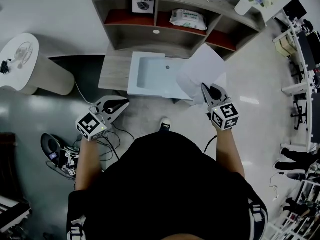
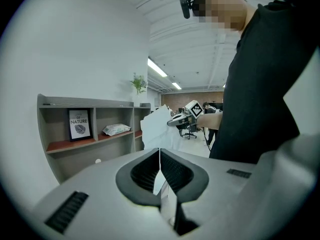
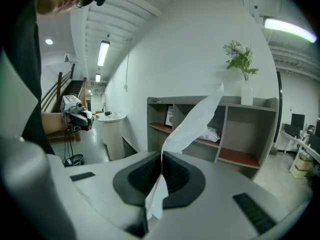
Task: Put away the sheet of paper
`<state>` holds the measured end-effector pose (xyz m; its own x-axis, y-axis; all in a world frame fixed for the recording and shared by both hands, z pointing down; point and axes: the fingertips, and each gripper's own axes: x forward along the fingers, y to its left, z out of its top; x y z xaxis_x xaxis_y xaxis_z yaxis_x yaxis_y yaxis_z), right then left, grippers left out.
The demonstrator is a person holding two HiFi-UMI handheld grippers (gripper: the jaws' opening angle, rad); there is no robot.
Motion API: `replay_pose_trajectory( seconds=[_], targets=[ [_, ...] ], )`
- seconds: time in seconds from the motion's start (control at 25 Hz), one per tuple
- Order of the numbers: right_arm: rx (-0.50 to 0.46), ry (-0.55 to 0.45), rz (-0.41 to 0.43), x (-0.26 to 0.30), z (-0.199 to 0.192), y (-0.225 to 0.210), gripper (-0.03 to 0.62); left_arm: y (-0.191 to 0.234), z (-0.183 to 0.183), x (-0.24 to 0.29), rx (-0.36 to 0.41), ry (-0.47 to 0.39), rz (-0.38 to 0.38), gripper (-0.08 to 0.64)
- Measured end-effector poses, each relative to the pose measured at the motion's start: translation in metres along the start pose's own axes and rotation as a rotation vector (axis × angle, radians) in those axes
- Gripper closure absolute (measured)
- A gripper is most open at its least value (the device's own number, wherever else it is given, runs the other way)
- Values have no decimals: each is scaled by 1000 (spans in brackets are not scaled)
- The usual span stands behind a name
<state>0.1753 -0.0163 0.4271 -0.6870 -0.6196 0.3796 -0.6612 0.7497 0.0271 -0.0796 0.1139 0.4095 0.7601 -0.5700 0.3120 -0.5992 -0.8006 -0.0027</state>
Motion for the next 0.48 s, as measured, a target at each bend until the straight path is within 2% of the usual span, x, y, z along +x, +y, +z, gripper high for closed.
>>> replay_pose_trajectory(
  seconds=[0.28, 0.48],
  targets=[
    [-5, 10, 24, 22, 1, -17, 578, 20, 2, 19, -1, -25, -3, 538],
    [-6, 13, 43, 34, 1, -29, 578, 29, 2, 35, -9, -13, -4, 538]
  ],
)
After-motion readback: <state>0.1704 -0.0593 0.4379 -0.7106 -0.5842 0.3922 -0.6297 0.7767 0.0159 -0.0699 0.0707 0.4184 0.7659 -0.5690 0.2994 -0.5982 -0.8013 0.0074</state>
